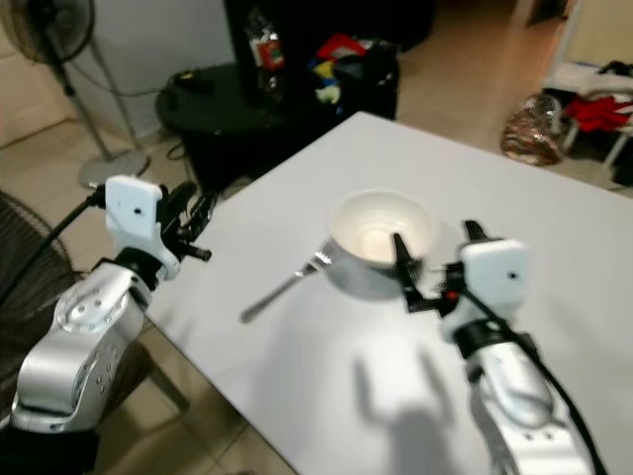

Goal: Setting the table

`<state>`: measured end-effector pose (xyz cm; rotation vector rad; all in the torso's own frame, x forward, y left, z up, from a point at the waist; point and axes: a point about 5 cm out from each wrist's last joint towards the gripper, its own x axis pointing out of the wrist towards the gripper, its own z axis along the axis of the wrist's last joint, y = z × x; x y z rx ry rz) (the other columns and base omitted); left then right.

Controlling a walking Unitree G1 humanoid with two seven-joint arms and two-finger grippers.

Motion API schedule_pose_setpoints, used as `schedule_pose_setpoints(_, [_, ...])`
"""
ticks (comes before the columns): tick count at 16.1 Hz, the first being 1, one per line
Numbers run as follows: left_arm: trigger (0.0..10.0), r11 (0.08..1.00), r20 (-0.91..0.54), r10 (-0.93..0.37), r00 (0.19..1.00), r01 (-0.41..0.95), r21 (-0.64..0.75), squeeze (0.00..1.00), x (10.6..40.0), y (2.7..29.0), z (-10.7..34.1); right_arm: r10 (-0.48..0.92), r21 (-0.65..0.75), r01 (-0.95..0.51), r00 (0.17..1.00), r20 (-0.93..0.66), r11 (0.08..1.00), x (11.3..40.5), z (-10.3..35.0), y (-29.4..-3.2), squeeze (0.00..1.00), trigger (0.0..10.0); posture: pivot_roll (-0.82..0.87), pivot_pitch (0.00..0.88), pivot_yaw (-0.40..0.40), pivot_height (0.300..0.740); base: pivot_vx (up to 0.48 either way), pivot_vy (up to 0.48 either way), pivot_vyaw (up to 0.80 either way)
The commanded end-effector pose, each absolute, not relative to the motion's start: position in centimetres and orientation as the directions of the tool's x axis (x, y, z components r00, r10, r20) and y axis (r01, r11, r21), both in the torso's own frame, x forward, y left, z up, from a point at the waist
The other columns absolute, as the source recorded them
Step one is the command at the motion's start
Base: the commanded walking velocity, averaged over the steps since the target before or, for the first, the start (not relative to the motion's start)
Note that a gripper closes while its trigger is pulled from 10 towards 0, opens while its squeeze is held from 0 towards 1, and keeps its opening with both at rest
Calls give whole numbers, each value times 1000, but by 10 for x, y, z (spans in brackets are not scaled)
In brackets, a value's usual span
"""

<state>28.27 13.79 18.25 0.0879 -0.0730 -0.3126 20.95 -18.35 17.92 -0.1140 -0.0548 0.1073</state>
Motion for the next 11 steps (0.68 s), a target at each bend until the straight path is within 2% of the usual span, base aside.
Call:
schedule_pose_setpoints(1, [10000,947,7,-304,953,302,109,0,282,142,175,136,-107,-131,990,45,986,209,180,-179,0,10000,-32,0,52,740,0,0,800])
schedule_pose_setpoints(11, [10000,953,23,-290,957,286,103,0,285,140,178,136,-107,-131,990,45,986,210,180,-179,0,10000,-31,0,53,740,0,0,800])
